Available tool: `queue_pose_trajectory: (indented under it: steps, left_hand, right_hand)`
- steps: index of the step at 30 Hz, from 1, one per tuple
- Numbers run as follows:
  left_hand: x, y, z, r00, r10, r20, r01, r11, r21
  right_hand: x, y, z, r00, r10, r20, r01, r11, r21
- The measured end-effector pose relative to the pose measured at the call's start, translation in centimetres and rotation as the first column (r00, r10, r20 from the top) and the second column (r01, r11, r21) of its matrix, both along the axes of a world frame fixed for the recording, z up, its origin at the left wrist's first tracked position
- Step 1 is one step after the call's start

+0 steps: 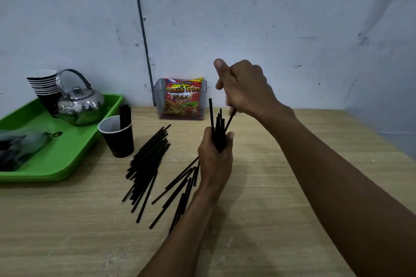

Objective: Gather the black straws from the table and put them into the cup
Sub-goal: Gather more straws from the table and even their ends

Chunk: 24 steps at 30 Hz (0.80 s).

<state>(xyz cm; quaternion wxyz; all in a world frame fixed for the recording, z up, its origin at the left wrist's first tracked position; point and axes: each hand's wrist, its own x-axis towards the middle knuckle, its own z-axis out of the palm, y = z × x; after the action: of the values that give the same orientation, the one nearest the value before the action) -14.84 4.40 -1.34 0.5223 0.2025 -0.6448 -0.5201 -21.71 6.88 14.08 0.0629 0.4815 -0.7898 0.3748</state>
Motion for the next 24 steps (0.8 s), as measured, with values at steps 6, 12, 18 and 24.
queue_pose_trajectory:
  steps: [6, 12, 18, 24]
  left_hand:
    - [0.5, -0.6, 0.3, 0.999, -0.034, 0.035, 0.034, 0.999, -0.004]
    - [1.1, -1.3, 0.4, 0.992, -0.125, -0.014, 0.125, 0.992, 0.029]
    - [0.9, -1.0, 1.4, 0.975, -0.203, -0.087, 0.213, 0.969, 0.122]
    - [1.2, -1.3, 1.0, 0.922, -0.358, 0.146, 0.34, 0.931, 0.136]
  right_hand:
    - [-1.6, 0.3, 1.0, 0.919, -0.251, -0.303, 0.241, 0.968, -0.073]
    - [-2.2, 0.3, -1.9, 0.933, -0.283, -0.224, 0.274, 0.959, -0.072]
    - [-1.2, 0.0, -6.6, 0.979, 0.04, 0.202, -0.01, 0.989, -0.149]
    - [-1.9, -0.1, -7.0, 0.838, 0.154, 0.524, -0.008, 0.963, -0.27]
